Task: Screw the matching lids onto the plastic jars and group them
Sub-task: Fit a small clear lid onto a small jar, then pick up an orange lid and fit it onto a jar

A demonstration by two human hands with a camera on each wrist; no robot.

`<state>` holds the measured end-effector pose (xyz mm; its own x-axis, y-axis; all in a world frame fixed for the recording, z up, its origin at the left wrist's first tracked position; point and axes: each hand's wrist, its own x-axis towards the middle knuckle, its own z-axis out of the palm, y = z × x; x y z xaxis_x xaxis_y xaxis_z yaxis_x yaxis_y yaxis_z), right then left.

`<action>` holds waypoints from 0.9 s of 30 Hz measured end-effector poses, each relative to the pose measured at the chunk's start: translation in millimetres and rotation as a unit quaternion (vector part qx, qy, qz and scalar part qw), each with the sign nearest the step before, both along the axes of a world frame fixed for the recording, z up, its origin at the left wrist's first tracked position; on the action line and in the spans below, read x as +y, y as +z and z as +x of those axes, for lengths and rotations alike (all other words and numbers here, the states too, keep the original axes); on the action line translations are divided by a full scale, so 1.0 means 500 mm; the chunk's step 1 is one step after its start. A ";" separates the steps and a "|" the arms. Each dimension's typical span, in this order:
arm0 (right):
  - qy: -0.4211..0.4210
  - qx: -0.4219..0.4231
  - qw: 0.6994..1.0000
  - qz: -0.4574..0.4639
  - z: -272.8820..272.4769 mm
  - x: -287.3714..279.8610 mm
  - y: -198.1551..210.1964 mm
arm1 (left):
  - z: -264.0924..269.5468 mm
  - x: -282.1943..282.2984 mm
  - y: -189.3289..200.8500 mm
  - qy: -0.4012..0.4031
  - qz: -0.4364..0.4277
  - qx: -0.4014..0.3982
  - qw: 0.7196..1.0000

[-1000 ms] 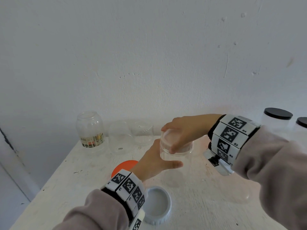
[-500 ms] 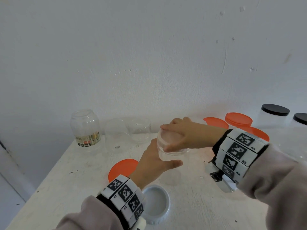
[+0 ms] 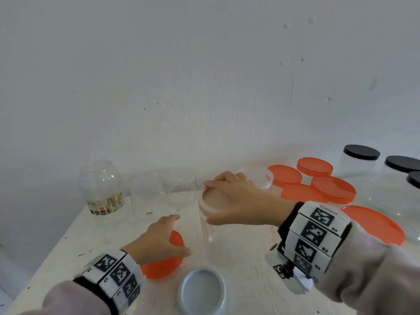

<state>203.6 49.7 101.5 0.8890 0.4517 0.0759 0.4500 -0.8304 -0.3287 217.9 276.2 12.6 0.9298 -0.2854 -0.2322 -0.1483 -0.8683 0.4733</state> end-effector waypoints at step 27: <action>-0.217 -0.014 0.971 -0.100 0.288 0.058 0.020 | 0.002 0.074 0.005 0.065 -0.078 0.021 0.995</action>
<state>347.6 78.9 111.6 0.9976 0.0442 0.0528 0.0510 -0.9896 -0.1344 218.9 313.2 14.9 0.9519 -0.1986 -0.2332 -0.0171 -0.7946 0.6069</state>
